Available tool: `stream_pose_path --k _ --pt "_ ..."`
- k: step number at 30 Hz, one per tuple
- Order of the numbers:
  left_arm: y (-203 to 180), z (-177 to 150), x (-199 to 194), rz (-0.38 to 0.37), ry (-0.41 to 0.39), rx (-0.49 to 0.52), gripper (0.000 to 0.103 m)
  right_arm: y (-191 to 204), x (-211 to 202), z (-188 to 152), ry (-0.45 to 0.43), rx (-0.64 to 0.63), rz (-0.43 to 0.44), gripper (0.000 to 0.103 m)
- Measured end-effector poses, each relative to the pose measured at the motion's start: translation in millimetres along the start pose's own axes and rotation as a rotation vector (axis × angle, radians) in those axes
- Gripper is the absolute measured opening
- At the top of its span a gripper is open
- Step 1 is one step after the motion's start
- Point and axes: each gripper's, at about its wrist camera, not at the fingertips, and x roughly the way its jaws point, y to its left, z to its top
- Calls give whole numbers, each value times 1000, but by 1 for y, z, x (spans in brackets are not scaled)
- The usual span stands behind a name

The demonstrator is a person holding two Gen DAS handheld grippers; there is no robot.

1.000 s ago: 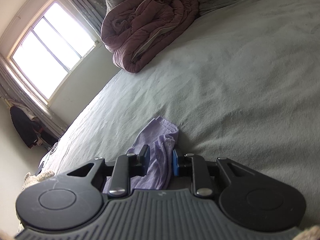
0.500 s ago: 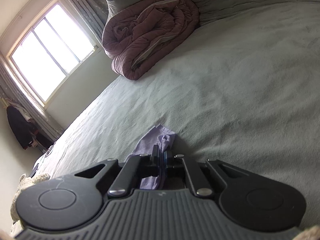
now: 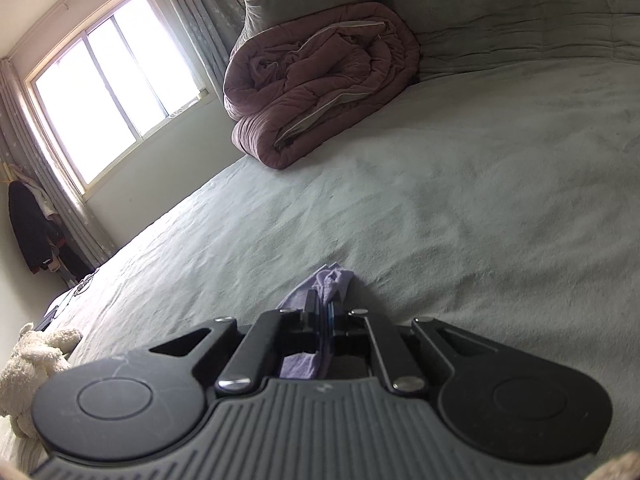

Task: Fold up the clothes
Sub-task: 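Pull the hem end away from the left gripper while the left holds the waistband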

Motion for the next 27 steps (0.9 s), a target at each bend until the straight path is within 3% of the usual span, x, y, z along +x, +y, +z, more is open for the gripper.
stream_pose_path --k 7,18,27 --pt "1 0 0 -1 1 -3 55 30 -12 0 -45 -115 104 5" --pt "2 0 0 -2 3 -11 57 71 -12 -14 -1 -273 176 5" --pt "2 0 0 -2 3 -12 57 136 -22 -52 85 -470 315 6"
